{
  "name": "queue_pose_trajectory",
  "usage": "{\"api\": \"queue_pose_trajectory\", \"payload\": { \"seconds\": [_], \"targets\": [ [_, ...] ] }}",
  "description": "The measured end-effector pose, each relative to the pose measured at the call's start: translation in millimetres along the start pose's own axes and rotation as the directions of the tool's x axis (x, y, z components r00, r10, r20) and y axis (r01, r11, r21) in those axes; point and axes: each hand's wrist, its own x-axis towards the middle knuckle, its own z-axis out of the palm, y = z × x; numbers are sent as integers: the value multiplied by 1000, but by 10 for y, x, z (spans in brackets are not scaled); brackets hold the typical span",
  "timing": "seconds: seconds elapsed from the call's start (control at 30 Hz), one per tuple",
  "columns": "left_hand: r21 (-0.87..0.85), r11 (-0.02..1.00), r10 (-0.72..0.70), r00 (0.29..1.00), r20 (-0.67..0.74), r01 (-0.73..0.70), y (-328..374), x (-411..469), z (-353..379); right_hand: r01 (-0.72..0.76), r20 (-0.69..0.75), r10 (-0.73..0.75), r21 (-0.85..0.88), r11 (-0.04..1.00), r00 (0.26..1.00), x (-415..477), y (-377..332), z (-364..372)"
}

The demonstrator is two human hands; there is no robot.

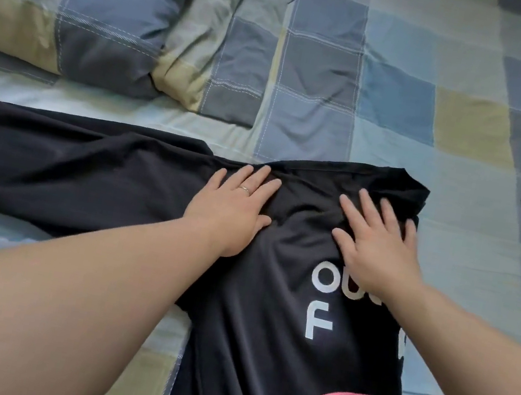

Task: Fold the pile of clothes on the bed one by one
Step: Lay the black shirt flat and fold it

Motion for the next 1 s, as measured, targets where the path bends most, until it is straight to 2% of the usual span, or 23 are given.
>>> {"api": "queue_pose_trajectory", "payload": {
  "seconds": [0.07, 0.13, 0.23, 0.27, 0.33, 0.4, 0.5, 0.57, 0.63, 0.77, 0.87, 0.93, 1.0],
  "targets": [
    [0, 998, -65, 998, -3, 65, 111, 51, 58, -185, 30, 184, 83, 979, 983, 61, 234, -20],
    [-1, 990, -143, 988, -64, 143, 274, 99, 87, -243, -17, 247, 141, 960, 969, 65, 311, -32],
    [-5, 994, -106, 964, -246, 108, 538, 182, 118, -47, -211, 86, 182, 982, 974, 23, 233, -93],
    [-14, 998, -57, 959, -277, 55, 615, 224, 138, 7, -218, 31, 172, 985, 975, 28, 239, -103],
    [-99, 995, -22, 966, -258, -4, 742, 322, 187, 11, -170, 17, 163, 987, 985, 69, 316, -116],
    [-209, 977, -92, 970, -226, 44, 820, 441, 250, -46, -155, 77, 193, 980, 985, 176, 438, -161],
    [-337, 938, -203, 922, -330, 86, 868, 547, 354, -78, -140, 109, 209, 975, 984, 395, 590, -301],
    [-383, 921, -243, 875, -419, 72, 873, 584, 403, -23, -149, 50, 177, 984, 988, 493, 669, -361],
    [-429, 901, -285, 838, -465, 69, 890, 600, 419, 50, -181, -5, 244, 968, 983, 513, 717, -370],
    [-513, 842, -418, 806, -420, 170, 962, 689, 372, 112, -253, 15, 482, 869, 967, 464, 787, -308],
    [-646, 723, -533, 792, -298, 243, 918, 738, 108, 179, -405, 39, 486, 855, 913, 439, 775, -389],
    [-684, 680, -575, 771, -274, 264, 883, 763, -67, 206, -501, 53, 447, 870, 864, 483, 747, -495],
    [-675, 671, -631, 714, -303, 307, 895, 799, -168, 147, -488, 67, 389, 910, 870, 567, 692, -558]
  ]
}}
